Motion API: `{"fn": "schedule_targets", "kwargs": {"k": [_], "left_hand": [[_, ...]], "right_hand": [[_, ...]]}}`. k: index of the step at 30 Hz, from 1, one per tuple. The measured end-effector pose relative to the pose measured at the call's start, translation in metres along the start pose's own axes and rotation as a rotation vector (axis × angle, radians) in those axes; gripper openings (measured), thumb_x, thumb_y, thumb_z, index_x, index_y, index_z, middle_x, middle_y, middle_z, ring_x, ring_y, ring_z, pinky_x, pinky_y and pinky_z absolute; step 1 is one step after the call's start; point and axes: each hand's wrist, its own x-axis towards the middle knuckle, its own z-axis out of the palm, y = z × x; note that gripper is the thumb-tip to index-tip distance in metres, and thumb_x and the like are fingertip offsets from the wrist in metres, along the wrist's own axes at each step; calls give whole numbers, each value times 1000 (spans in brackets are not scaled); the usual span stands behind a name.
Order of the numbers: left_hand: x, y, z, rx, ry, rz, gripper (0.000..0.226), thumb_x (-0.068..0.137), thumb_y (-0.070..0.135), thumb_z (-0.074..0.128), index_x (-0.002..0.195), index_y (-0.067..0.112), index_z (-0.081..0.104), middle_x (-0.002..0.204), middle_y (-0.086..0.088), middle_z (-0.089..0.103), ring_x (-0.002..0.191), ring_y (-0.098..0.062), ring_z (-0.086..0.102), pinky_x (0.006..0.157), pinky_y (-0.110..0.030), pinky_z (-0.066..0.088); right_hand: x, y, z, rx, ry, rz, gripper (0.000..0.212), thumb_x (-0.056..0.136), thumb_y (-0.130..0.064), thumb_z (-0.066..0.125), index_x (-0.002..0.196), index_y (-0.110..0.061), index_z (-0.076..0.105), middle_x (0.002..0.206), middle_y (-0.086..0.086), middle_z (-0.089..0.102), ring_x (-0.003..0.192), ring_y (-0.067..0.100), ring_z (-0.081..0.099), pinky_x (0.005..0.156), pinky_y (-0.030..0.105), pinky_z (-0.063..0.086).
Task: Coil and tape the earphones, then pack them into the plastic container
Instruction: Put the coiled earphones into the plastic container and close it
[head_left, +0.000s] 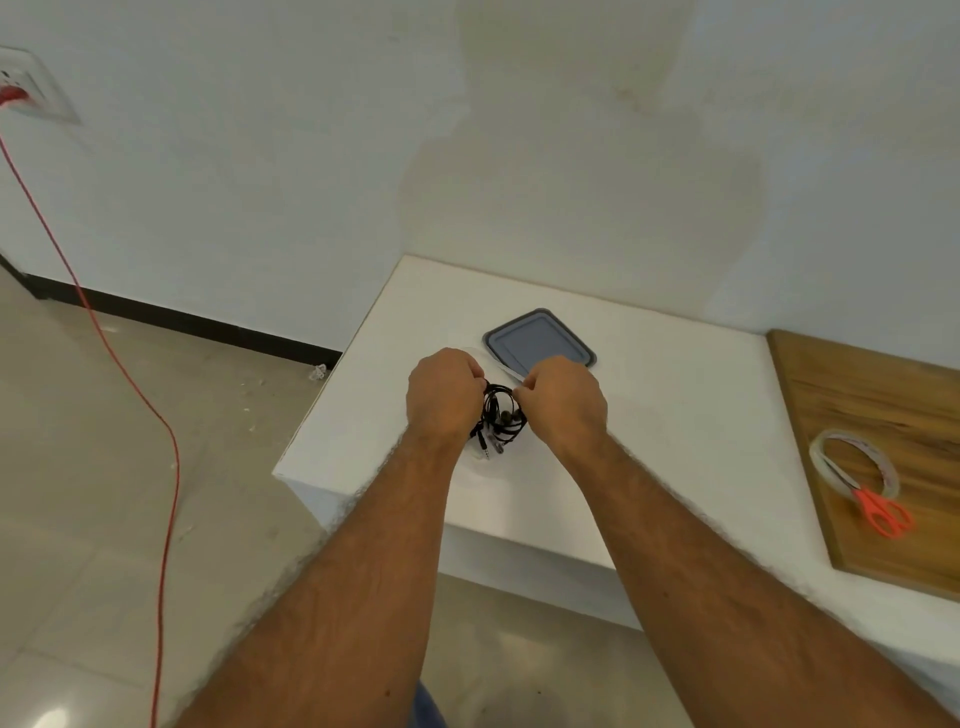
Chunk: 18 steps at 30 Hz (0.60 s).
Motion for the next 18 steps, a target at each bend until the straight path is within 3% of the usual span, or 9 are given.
{"fn": "schedule_targets", "kwargs": {"k": [3,6,10,13,16,18], "left_hand": [[0,1,-1,35,49,6,21,92,15,61,109,18,73,110,-1,72,101,-20,66,83,-28,49],[3,-1,-7,38,113,7,25,93,18,59,115,22,70,114,1,71,106,-20,64,85,-30,49],[11,-12,-15,88,160,-36,28,95,25,58,121,22,66,119,0,68,110,-21,61,85,-33,47],[14,-20,-16,119,162,-72,31,94,28,59,125,22,63,122,-1,66,113,-23,60,87,-35,47],[16,-24,-16,124,135,-91,34,95,29,58,127,21,61,126,-2,65,116,-24,59,89,-35,46],[16,-25,-15,125,108,-98,34,95,28,58,128,20,61,126,-3,65,116,-24,58,89,-34,45]], "right_hand": [[-1,4,-4,50,24,-30,18,89,-18,58,83,-19,75,77,0,71,71,20,65,59,28,52],[4,13,-9,130,94,-6,17,90,-19,57,89,-21,74,88,-3,72,82,19,65,67,29,52],[27,39,-8,80,142,-1,25,92,-11,52,108,-16,70,109,5,68,96,24,64,77,32,52],[39,61,3,-70,18,-105,41,92,-8,53,131,-19,59,133,10,52,120,28,49,88,35,46],[42,72,13,-215,-118,-271,46,95,-24,57,140,-25,50,148,5,39,138,25,30,103,39,36],[41,77,16,-219,-117,-313,45,96,-34,57,139,-28,51,149,1,40,139,22,31,105,38,34]]}}
